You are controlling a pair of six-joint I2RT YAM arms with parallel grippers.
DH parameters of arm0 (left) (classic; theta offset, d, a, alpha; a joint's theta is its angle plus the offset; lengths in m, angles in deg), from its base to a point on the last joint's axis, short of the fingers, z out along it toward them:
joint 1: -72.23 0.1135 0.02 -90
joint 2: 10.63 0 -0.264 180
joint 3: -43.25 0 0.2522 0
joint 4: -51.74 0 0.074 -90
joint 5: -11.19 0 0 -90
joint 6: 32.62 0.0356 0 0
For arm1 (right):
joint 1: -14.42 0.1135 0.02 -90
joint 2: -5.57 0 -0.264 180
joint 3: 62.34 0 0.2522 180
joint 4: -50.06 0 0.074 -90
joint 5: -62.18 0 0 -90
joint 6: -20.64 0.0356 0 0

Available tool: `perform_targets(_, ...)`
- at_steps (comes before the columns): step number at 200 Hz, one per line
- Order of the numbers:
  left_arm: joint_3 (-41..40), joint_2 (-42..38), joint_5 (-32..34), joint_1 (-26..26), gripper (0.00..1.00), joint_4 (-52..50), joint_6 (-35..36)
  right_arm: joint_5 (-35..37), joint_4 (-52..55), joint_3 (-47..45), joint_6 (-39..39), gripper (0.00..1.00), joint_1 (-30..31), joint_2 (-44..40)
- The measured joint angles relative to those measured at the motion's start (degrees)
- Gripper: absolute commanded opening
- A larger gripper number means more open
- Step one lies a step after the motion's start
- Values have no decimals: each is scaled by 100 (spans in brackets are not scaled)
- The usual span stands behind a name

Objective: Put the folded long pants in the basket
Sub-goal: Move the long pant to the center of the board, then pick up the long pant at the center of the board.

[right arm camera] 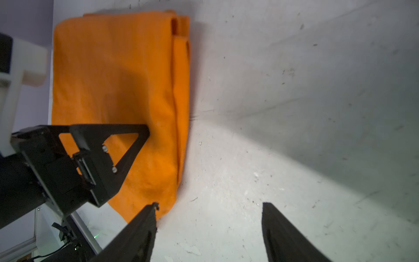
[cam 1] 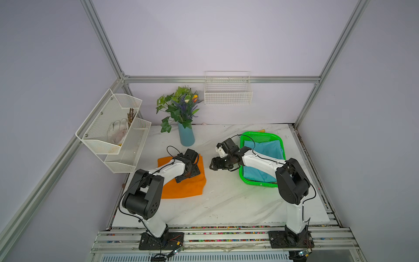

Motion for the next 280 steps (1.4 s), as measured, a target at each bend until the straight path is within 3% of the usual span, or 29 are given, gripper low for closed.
perform_targets(48,595,179,-723,-140,100,264,-33,-238,-195,4,68,78,-2,372)
perform_targets(78,656,-153,-782,107,100,87,92,-293,-323,98,138,79,-44,570)
perform_targets(128,66,-511,-577,966,100,37,457,-535,-584,339,157,80,-227,887)
perform_targets(199,-232,-310,-590,984,99,81,592,-1161,-1071,680,284,77,-256,1325)
perform_targets(236,-221,-240,-487,791,99,96,527,-1484,-1384,719,487,67,-229,1475)
perform_targets(242,-212,-223,-442,756,99,94,525,-1508,-1423,719,514,59,-225,1486)
perform_targets(280,0,-22,-251,485,99,59,380,-1561,-1473,739,686,38,-197,1591)
